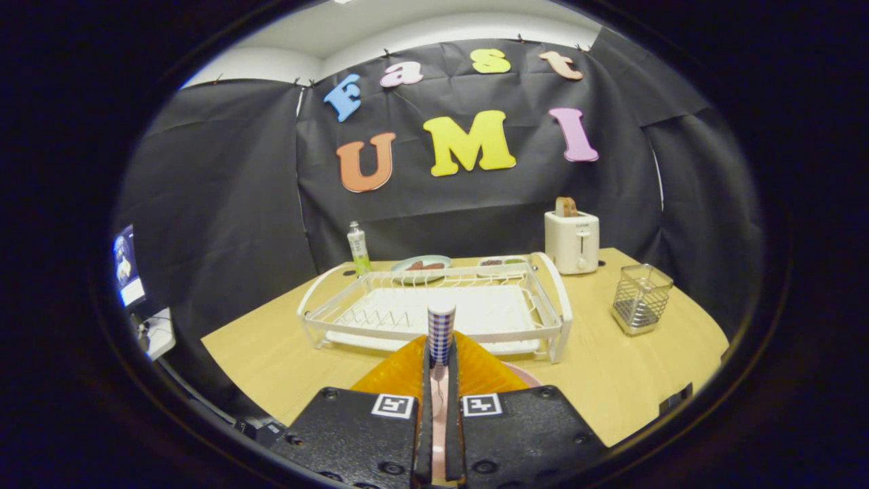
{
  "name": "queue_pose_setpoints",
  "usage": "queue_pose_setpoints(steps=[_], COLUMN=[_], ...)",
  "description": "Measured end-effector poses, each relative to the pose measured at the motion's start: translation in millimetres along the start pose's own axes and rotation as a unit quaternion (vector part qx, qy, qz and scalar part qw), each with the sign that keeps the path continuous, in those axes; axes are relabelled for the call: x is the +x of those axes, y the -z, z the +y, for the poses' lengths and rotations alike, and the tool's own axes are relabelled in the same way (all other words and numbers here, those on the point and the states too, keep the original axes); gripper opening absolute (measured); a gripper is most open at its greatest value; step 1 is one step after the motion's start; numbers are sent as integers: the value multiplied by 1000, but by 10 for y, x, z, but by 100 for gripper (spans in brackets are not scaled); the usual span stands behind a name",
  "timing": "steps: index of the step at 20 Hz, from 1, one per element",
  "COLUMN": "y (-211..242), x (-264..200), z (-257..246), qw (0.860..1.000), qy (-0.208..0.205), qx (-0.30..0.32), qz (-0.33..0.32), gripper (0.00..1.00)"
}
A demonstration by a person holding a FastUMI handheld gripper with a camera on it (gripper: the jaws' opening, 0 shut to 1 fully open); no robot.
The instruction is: Take the plate from the dish rack, then take the spoon from the basket and place it into the plate.
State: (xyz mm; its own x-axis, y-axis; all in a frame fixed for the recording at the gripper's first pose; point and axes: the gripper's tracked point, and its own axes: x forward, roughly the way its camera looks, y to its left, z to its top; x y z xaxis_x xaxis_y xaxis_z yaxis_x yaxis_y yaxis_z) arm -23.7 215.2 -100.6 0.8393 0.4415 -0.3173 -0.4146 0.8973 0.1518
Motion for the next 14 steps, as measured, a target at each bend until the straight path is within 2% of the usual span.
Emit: queue_pose_setpoints(steps=[6,8,9,10,12,13,14], y=[-49,-97,-134,-169,-237,-273,-300], x=[-7,-38,-56,-60,-75,-80,-82], z=[-159,-250,-293,-333,-410,-441,-463], qw=[1000,1000,1000,999,999,999,998], qy=[11,22,26,30,39,42,47], qx=[8,5,5,5,6,6,6], qz=[-2,-8,-13,-16,-22,-26,-31], gripper=[19,25,34,37,51,65,68])
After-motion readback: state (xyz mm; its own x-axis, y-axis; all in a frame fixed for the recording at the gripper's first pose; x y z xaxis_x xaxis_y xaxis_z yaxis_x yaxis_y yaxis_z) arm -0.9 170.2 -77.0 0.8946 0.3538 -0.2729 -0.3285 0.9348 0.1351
